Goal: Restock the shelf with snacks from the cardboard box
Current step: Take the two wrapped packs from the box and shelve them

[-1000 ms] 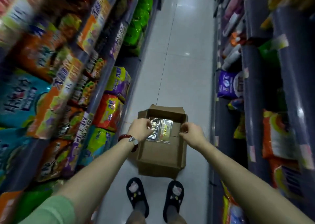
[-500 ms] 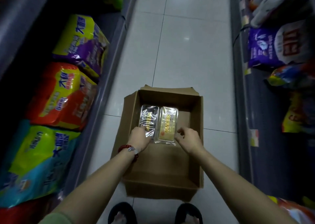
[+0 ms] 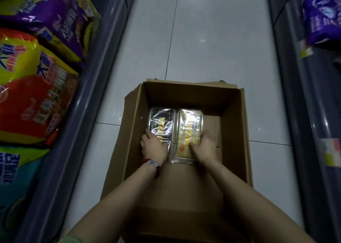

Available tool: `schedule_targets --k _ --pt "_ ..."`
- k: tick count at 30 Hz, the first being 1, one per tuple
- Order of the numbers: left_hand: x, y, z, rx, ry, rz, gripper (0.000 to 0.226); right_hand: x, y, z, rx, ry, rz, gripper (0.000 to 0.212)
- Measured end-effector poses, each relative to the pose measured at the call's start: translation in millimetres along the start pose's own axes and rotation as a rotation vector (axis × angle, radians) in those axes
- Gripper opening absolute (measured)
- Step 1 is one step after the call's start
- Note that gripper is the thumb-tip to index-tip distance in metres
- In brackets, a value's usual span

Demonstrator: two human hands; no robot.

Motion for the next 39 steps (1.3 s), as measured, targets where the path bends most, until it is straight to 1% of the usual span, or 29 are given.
schedule_targets --k 3,4,5,7,9,11,13,15,18,20,22,24,25,27,30,33,36,39 --pt "4 -5 0 -0.063 0.001 0.070 0.088 6 1 -3 0.024 -0.042 -0.034 0.069" --pt "6 -6 -2 -0.079 0.016 0.089 0.084 7 1 -3 0.044 -0.058 -0.056 0.070" --pt "8 -8 -3 -0.109 0.036 0.106 0.077 9 1 -1 0.068 -0.073 -0.075 0.066" --pt "9 -12 -4 -0.219 0.069 0.139 0.059 11 0 4 0.118 -0.087 -0.090 0.051" --pt "9 -15 -2 -0.289 0.051 0.197 0.056 11 -2 9 0.154 -0.068 -0.091 0.035" --pt "11 -15 -2 -0.314 0.020 0.242 0.056 12 -5 13 0.186 -0.049 -0.095 0.027" --pt "10 -13 -3 -0.356 0.026 0.227 0.053 11 -6 16 0.205 -0.065 -0.080 0.028" --pt "9 -8 -5 -0.380 0.032 0.190 0.058 11 -8 19 0.213 -0.079 -0.062 0.031" --pt "8 -1 -7 -0.402 0.047 0.129 0.064 7 -7 19 0.298 -0.040 -0.070 0.034" --pt "7 2 -6 -0.475 0.085 0.116 0.064 4 -5 19 0.374 0.001 -0.095 0.036" --pt "6 5 -5 -0.567 0.152 0.083 0.055 0 -2 19 0.425 0.019 -0.103 0.038" --pt "3 5 -1 -0.635 0.232 0.060 0.044 -5 1 19 0.424 0.017 -0.090 0.038" --pt "-1 4 2 -0.648 0.256 0.044 0.042 -10 4 20 0.423 0.018 -0.083 0.038" --pt "-17 -2 17 -0.638 0.260 0.003 0.041 -26 15 27 0.429 0.022 -0.072 0.040" --pt "-47 -5 45 -0.613 0.255 -0.031 0.040 -60 38 45 0.440 0.029 -0.087 0.035" --pt "-84 -2 85 -0.649 0.307 0.003 0.045 -101 68 71 0.439 0.049 -0.075 0.032" --pt "-123 1 127 -0.735 0.347 0.038 0.049 -142 103 100 0.425 0.055 -0.051 0.035" --pt "-167 1 177 -0.787 0.338 0.061 0.053 -186 145 131 0.401 0.062 -0.041 0.039"
Point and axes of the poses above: each hand's wrist, its own x-axis towards the middle knuckle, its own z-axis out of the back of the hand, y = z × x, the point moved 1 cm from there along x, towards the middle knuckle, and after that the axes turned 14 degrees about x, right-handed, at the moved point
